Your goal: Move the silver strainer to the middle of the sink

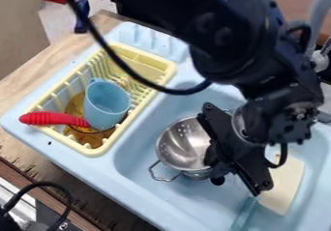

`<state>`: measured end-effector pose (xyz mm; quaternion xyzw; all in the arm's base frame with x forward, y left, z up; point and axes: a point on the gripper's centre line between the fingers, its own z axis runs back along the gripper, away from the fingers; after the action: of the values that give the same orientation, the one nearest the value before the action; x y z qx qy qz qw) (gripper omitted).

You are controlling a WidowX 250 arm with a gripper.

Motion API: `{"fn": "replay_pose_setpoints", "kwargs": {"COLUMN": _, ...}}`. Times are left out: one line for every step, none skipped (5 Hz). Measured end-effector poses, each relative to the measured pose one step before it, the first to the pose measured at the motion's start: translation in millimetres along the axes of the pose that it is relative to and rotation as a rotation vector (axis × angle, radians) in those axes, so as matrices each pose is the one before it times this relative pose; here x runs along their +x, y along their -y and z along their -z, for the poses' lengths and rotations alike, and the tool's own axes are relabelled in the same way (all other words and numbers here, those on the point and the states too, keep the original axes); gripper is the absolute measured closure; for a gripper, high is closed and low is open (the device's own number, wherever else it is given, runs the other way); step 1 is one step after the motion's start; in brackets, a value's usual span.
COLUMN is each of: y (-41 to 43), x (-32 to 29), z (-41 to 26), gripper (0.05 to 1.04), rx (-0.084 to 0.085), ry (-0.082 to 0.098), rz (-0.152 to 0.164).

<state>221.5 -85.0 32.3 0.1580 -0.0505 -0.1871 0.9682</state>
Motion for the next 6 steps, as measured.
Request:
{"fn": "replay_pose_setpoints", "kwargs": {"y": 0.90, "x": 1.02, "z": 2.83, "gripper": 1.005, "rx": -0.0169, "ry": -0.0292, "rz": 0.0092}}
{"fn": "replay_pose_setpoints", "kwargs": {"y": 1.33, "x": -1.34, "z": 0.92, "gripper": 0.857, "rx": -0.0634, "ry": -0.0601, "rz": 0.0556}}
{"fn": "replay_pose_setpoints", "kwargs": {"y": -0.25, "x": -1.36, "z": 0.96, "gripper": 0.612, "rx": -0.0901, "ry": -0.0173, "rz": 0.0631}}
{"fn": "replay_pose_setpoints", "kwargs": {"y": -4.91, "x": 4.57, "z": -11.18, "gripper": 0.316, "rx": -0.0686, "ry": 0.1017, "rz": 0.0209}}
{"fn": "replay_pose_setpoints", "kwargs": {"y": -2.64, "x": 1.00, "z": -10.09, "gripper": 0.093, "rx": -0.0390, "ry": 0.0787, "rz": 0.0007}}
{"fn": "replay_pose_setpoints", "kwargs": {"y": -3.80, "x": 1.07, "z": -11.09, "gripper": 0.084, "rx": -0.0002, "ry": 0.0830, "rz": 0.0151}}
